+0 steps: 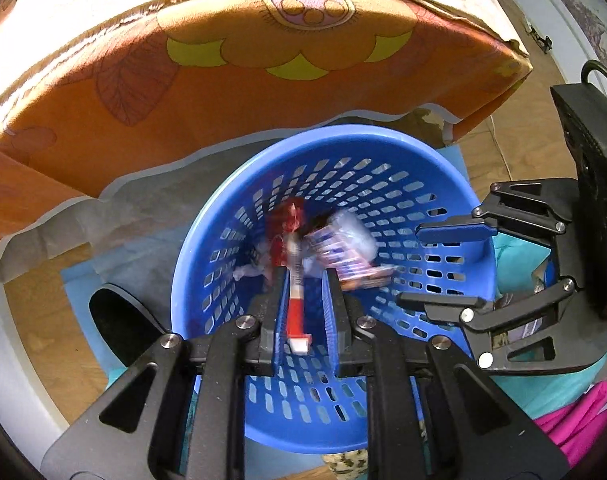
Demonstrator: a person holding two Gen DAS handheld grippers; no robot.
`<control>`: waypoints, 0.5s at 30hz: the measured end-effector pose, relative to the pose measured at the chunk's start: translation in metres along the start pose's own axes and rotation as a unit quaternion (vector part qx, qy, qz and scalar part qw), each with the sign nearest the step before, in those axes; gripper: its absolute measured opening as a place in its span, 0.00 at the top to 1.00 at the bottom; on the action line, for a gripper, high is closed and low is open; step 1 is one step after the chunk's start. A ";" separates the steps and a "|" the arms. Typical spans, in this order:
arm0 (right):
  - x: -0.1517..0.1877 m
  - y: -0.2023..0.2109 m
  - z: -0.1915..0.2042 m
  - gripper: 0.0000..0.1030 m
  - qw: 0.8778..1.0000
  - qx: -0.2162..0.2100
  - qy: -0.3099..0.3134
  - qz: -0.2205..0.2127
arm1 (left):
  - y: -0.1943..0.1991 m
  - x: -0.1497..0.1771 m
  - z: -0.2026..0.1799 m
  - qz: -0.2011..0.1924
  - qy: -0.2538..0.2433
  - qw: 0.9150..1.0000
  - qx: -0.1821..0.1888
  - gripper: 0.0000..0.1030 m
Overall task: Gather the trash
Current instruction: 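Carry the box and wrapper over the blue basket and open both tools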
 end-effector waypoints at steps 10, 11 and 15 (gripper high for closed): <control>0.002 0.010 -0.004 0.50 1.000 0.008 -0.002 -0.011 | 0.013 -0.002 0.003 -0.018 0.006 1.000 0.002 0.86; 0.002 0.012 -0.005 0.50 1.000 0.010 -0.003 -0.014 | 0.015 -0.003 0.004 -0.020 0.007 1.000 0.002 0.86; 0.001 0.022 -0.009 0.48 0.999 0.017 -0.006 -0.028 | 0.021 -0.006 0.008 -0.031 0.012 0.999 0.001 0.86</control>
Point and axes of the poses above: each gripper's, at about its wrist camera, not at the fingertips, and y roughly against the way its jaws point, z to its left, x to its underside, the point moved 2 cm from there along -y, roughly the way its jaws point, and after that the axes turned 4 degrees about x, right-handed, at the moved point
